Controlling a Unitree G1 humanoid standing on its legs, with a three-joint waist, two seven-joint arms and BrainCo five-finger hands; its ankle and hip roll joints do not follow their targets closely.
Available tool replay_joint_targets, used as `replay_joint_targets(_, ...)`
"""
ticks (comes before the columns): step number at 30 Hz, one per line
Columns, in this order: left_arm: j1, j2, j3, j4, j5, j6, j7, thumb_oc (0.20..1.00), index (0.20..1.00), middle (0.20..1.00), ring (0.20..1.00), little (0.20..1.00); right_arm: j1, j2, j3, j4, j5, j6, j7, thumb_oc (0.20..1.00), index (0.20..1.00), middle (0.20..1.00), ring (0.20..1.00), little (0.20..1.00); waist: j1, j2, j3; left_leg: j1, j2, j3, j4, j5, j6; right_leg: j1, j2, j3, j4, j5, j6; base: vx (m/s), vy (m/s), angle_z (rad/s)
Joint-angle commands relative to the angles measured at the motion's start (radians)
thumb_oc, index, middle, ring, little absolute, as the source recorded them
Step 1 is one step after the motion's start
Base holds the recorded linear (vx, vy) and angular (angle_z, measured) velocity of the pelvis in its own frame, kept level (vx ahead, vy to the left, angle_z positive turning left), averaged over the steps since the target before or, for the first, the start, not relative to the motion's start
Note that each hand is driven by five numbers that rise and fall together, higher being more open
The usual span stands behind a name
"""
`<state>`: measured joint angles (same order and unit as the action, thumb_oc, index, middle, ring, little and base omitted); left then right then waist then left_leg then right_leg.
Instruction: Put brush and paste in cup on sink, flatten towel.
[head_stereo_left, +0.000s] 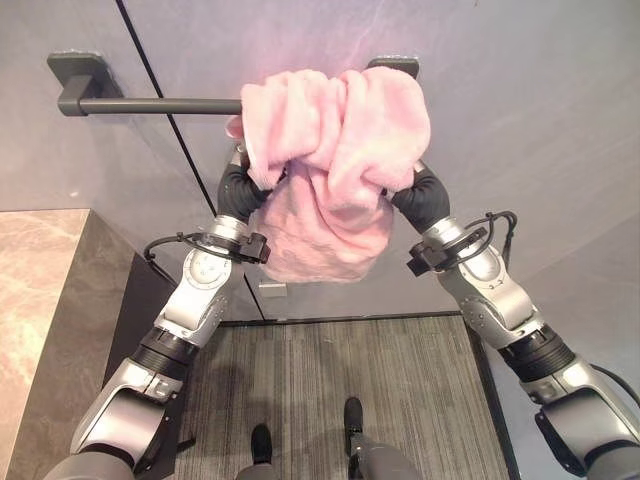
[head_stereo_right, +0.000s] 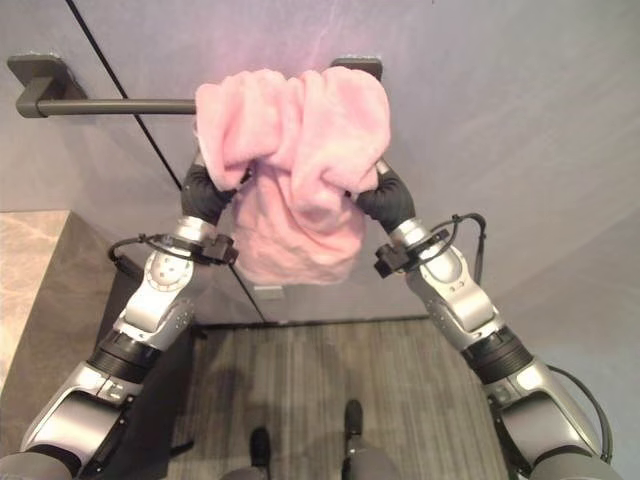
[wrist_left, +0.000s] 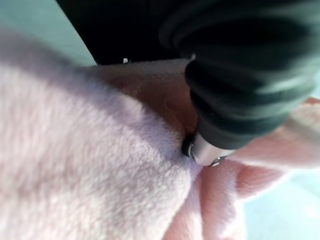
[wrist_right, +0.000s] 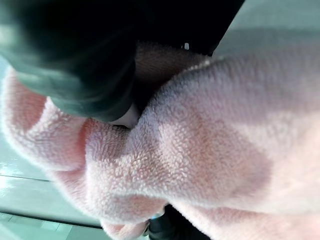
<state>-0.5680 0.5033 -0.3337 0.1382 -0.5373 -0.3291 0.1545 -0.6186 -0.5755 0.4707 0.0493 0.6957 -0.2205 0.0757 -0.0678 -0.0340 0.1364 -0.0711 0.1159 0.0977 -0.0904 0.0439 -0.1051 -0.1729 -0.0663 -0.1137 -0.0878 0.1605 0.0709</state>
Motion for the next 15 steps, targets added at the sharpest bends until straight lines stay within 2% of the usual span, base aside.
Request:
replay_joint_targets(1,-0.02,0.014,0.015,0.013,0.036,-0.049,0.025,0.2,0.2,0.2,0.2,0.2,-0.059,0.03,-0.002,-0.011,-0.026,-0.029,0.009,0.2,0.2,0.2,0.2,0.2,0.019,-0.014,-0.017,0.018,0.002,-0.013,0.003,0.018,-0.027,0.092,-0.048,0.019,0.001,-0.071,0.104,0.0,0.0,0.0)
replay_joint_targets(3,0.051,-0.024,0.031,0.059,0.022,-0.034,0.025,0.2,0.2,0.2,0.2,0.2,-0.043,0.108,0.035,0.059,-0.037,-0.008,-0.002,0.2,0.2,0.2,0.2,0.2,0.035,-0.016,-0.014,0.02,0.0,-0.018,0.003,0.019,-0.026,0.101,-0.05,0.013,0.001,-0.074,0.101,0.0,0.0,0.0)
replay_joint_targets(8,0.081,-0.045,0.028,0.146,0.039,-0.006,0.039,0.2,0.2,0.2,0.2,0.2,-0.065,0.185,0.082,0.069,-0.057,0.004,-0.017,0.2,0.2,0.2,0.2,0.2,0.049,-0.016,-0.01,0.021,0.0,-0.025,0.003,0.022,-0.026,0.112,-0.051,0.001,0.001,-0.078,0.098,-0.01,0.006,0.05)
replay_joint_targets(12,0.063,-0.043,0.037,0.115,0.03,-0.019,0.06,0.2,0.2,0.2,0.2,0.2,-0.141,0.23,0.071,0.039,-0.052,-0.024,-0.068,0.2,0.2,0.2,0.2,0.2,0.066,-0.02,-0.013,0.016,0.0,-0.042,0.003,0.024,-0.029,0.12,-0.058,-0.016,0.001,-0.081,0.098,-0.01,0.007,0.07)
replay_joint_targets(14,0.042,-0.043,0.05,0.065,0.02,-0.032,0.088,0.2,0.2,0.2,0.2,0.2,-0.153,0.282,0.046,0.023,-0.003,-0.051,-0.103,0.2,0.2,0.2,0.2,0.2,0.071,-0.021,-0.014,0.011,0.0,-0.047,0.003,0.025,-0.03,0.118,-0.059,-0.018,0.001,-0.08,0.098,-0.02,0.005,0.23)
replay_joint_targets(15,0.018,-0.054,0.07,0.002,-0.027,-0.051,0.106,0.2,0.2,0.2,0.2,0.2,-0.185,0.31,0.039,-0.054,-0.001,-0.074,-0.125,0.2,0.2,0.2,0.2,0.2,0.073,-0.024,-0.017,0.008,-0.001,-0.05,0.003,0.025,-0.03,0.119,-0.059,-0.019,0.001,-0.079,0.098,-0.01,0.012,0.12)
